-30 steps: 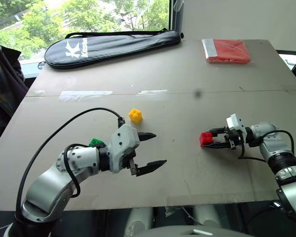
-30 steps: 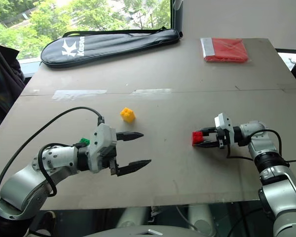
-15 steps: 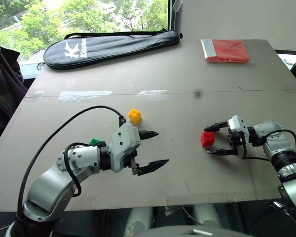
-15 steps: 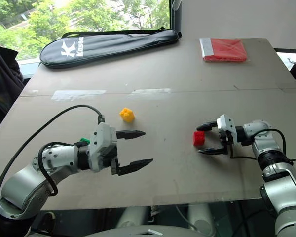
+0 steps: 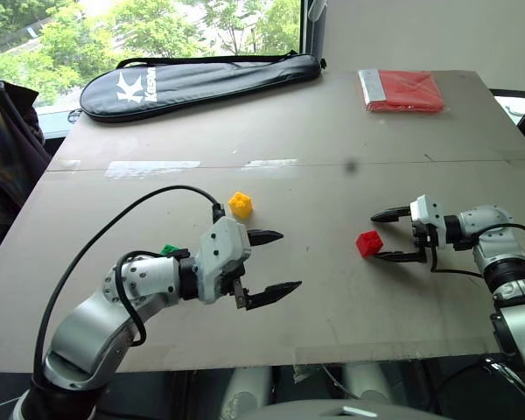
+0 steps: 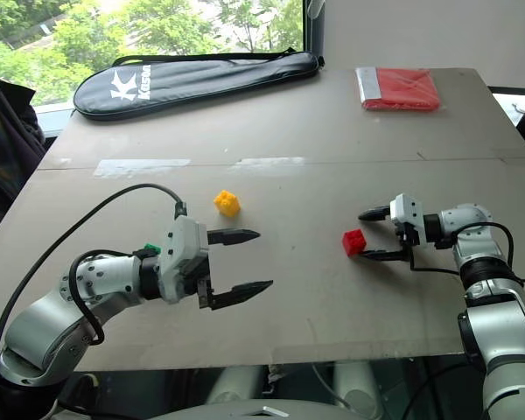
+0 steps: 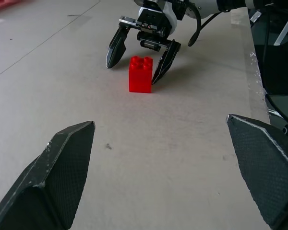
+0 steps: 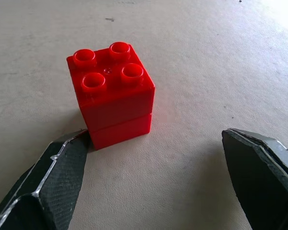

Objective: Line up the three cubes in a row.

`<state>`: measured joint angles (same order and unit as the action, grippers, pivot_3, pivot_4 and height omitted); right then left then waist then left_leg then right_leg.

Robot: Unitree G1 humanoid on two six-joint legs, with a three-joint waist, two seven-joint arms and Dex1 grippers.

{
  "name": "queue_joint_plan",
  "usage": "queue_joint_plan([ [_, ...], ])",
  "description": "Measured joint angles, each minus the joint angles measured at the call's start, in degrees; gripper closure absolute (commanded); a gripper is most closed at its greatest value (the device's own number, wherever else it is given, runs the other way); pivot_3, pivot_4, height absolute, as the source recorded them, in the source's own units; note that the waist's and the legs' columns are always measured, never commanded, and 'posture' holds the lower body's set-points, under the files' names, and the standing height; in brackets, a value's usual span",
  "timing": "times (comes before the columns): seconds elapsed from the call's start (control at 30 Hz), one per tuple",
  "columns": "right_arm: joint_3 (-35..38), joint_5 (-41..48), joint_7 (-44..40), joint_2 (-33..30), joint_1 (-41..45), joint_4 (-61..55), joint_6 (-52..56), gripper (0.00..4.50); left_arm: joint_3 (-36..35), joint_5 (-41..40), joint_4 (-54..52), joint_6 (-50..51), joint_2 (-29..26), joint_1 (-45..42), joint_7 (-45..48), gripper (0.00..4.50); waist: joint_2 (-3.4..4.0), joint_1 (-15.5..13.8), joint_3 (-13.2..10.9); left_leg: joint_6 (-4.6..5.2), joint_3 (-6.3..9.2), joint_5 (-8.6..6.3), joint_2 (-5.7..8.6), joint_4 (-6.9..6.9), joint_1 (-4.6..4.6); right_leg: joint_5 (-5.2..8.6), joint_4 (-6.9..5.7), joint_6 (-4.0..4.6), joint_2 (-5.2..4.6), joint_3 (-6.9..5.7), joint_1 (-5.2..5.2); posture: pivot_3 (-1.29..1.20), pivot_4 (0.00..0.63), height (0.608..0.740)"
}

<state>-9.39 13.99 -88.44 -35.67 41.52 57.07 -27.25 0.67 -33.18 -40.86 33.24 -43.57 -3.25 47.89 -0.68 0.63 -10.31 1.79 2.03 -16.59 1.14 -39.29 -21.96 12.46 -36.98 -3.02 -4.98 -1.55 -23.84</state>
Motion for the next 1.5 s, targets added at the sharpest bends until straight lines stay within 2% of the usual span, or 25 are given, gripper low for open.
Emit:
queue_joint_plan([
  [0.37, 3.8, 3.1, -1.2, 0.2, -4.6, -7.1, 6.3, 0.01, -0.3, 0.0, -0.1, -0.4, 0.2, 4.0, -0.8, 0.0, 0.02, 0.0, 0.0, 0.0, 0.02, 0.0, -0.01, 0.0, -0.01, 0.0, 0.0, 0.0, -0.03, 0.01, 0.0, 0.0, 0.15, 0.694],
  [0.53, 7.3, 7.9, -1.5, -0.5, -10.1, -15.1, 11.0, 0.01, -3.6, 1.4, -0.4, -3.4, 3.9, 12.0, -4.8, 0.0, 0.03, -0.1, 0.0, 0.01, 0.07, -0.01, -0.04, 0.01, -0.02, 0.0, 0.02, 0.0, -0.18, 0.11, -0.01, 0.0, 0.15, 0.694],
  [0.6, 8.3, 11.0, -1.5, -1.5, -13.0, -19.6, 13.1, 0.01, -5.8, 3.6, -0.9, -6.9, 7.3, 16.3, -7.7, 0.0, 0.07, -0.1, 0.0, 0.02, 0.08, -0.02, -0.04, 0.02, -0.03, 0.0, 0.05, 0.0, -0.26, 0.16, -0.01, 0.0, 0.15, 0.694],
  [0.67, 9.7, 15.7, -1.6, -3.0, -16.8, -25.0, 16.0, 0.01, -8.8, 7.8, -1.2, -12.0, 14.0, 22.1, -13.7, 0.0, 0.07, -0.2, 0.0, 0.23, 0.08, -0.14, -0.04, 0.02, -0.02, 0.0, 0.07, 0.0, -0.28, 0.16, 0.01, 0.0, 0.15, 0.694],
  [0.7, 9.9, 16.5, -1.6, -3.4, -17.4, -25.6, 16.6, 0.01, -9.3, 8.6, -1.2, -12.7, 15.2, 23.0, -15.0, 0.0, 0.07, -0.2, 0.0, 0.27, 0.06, -0.16, -0.03, 0.02, 0.0, 0.0, 0.07, 0.01, -0.31, 0.18, 0.04, 0.0, 0.15, 0.694],
  [0.77, 10.1, 21.9, -1.6, -4.7, -20.2, -30.3, 19.2, 0.01, -11.5, 12.0, -1.4, -16.4, 21.7, 28.2, -20.8, 0.0, 0.08, -0.3, 0.0, 0.32, 0.04, -0.19, -0.03, 0.01, 0.03, -0.01, 0.07, 0.04, -0.32, 0.22, 0.06, 0.0, 0.15, 0.694],
  [0.87, 11.1, 25.9, -1.6, -5.4, -22.2, -33.8, 22.4, 0.01, -13.5, 16.7, -1.3, -20.1, 28.3, 35.2, -27.2, 0.0, 0.05, -0.4, 0.0, 0.37, 0.03, -0.22, -0.04, 0.01, 0.05, 0.11, 0.07, 0.23, -0.33, 0.21, 0.09, 0.0, 0.15, 0.694],
  [1.0, 13.2, 28.1, -1.6, -4.9, -22.6, -37.4, 26.1, 0.01, -16.3, 22.4, 1.7, -25.3, 32.3, 38.7, -32.7, 0.0, 0.06, -1.4, 0.0, 0.38, 0.05, -0.21, -0.11, -0.06, 0.08, 0.09, 0.05, 0.2, -0.13, -0.07, 0.11, 0.0, 0.15, 0.694],
  [1.07, 13.8, 28.2, -1.4, -4.7, -22.7, -38.8, 27.2, 0.01, -16.6, 23.0, 4.0, -26.5, 32.1, 39.0, -32.6, 0.0, 0.05, -1.6, 0.0, 0.38, 0.09, -0.21, -0.12, -0.09, 0.05, 0.08, 0.04, 0.2, -0.03, -0.16, 0.1, 0.0, 0.15, 0.694],
  [1.3, 15.0, 28.0, -1.3, -4.7, -23.9, -42.7, 30.6, 0.01, -19.0, 18.8, 16.7, -31.2, 22.4, 33.4, -21.1, 0.0, 0.06, -1.4, 0.0, 0.38, 0.08, -0.21, -0.11, -0.09, -0.03, 0.06, 0.04, 0.22, 0.0, -0.19, 0.04, 0.0, 0.15, 0.694],
  [1.5, 14.0, 28.8, -1.5, -6.5, -26.6, -45.9, 26.9, 0.01, -19.5, 16.8, 25.6, -33.2, 17.5, 27.7, -14.3, 0.0, 0.07, -1.4, 0.0, 0.37, 0.06, -0.22, -0.12, -0.08, -0.03, 0.03, 0.04, 0.17, -0.08, -0.16, 0.02, 0.0, 0.15, 0.694],
])
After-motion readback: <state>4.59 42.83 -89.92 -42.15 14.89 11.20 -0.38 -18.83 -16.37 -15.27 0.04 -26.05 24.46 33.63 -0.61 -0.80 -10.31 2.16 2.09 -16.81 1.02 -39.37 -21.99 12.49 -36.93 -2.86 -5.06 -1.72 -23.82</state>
